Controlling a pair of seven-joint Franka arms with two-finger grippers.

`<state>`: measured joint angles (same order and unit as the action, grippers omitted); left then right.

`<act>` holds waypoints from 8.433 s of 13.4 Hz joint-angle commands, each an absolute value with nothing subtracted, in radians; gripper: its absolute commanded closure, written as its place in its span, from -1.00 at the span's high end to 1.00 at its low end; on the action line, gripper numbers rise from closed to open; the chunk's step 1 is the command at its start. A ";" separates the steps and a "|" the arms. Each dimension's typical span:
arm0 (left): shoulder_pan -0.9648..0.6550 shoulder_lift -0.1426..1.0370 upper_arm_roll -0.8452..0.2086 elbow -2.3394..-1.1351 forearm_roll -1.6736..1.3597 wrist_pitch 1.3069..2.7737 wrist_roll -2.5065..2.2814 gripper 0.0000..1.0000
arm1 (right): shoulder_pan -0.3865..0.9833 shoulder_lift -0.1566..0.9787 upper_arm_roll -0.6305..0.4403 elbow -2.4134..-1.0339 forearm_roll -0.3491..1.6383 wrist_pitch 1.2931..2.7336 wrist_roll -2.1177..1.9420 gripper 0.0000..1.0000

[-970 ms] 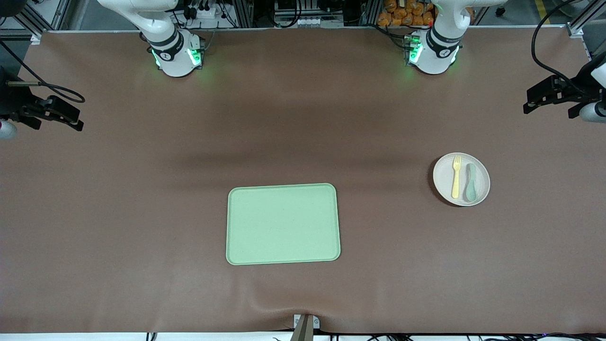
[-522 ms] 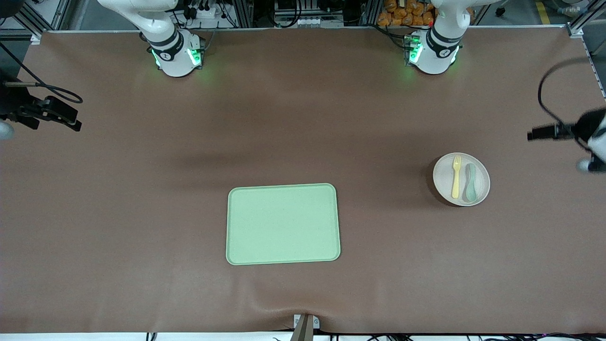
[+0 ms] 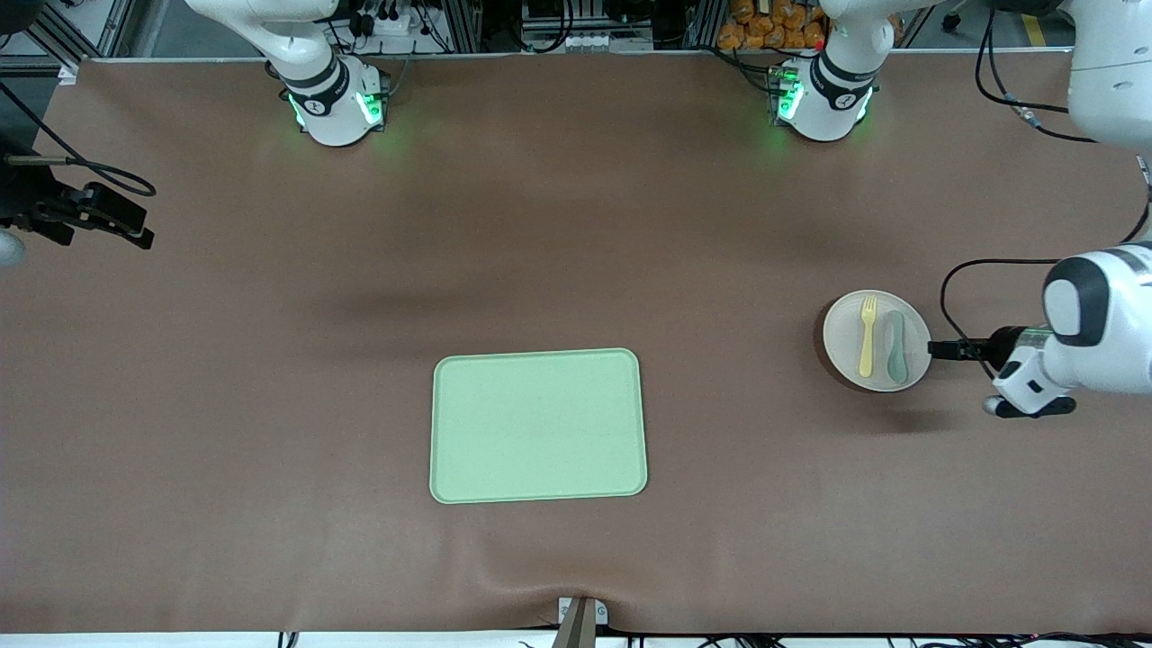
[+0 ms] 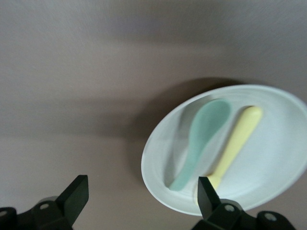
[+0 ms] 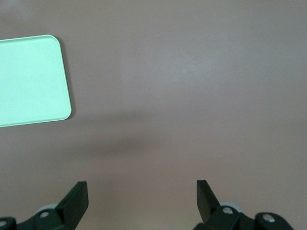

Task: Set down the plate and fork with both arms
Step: 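Grasp the plate rim with the left gripper and lift it, then carry the plate with the left gripper over the green tray, then lower the plate onto the tray and open the left gripper, then withdraw the left gripper while the right gripper moves toward the tray, then reach the right gripper down to the yellow fork on the plate, then close the right gripper on the yellow fork and lift it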

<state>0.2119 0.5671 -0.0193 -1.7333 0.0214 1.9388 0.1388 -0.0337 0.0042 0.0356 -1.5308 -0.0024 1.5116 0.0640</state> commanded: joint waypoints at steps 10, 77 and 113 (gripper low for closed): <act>0.195 0.637 -0.028 -1.795 0.107 2.112 0.132 -0.56 | -0.048 0.009 0.038 -1.516 0.031 1.497 0.058 1.00; -0.064 0.017 -0.032 -1.407 0.034 1.358 -0.012 1.00 | 0.346 0.701 0.048 -1.181 0.040 1.948 0.449 1.00; -0.017 0.018 -0.046 -1.503 0.006 1.536 0.046 1.00 | 0.643 1.068 -0.020 -1.058 -0.041 2.321 0.666 -0.20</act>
<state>-0.0234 0.0413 -0.0456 -1.4969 0.0095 1.5293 0.0419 0.6283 1.0391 -0.0059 -1.1035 -0.0218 2.3251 0.6411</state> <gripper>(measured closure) 0.000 0.604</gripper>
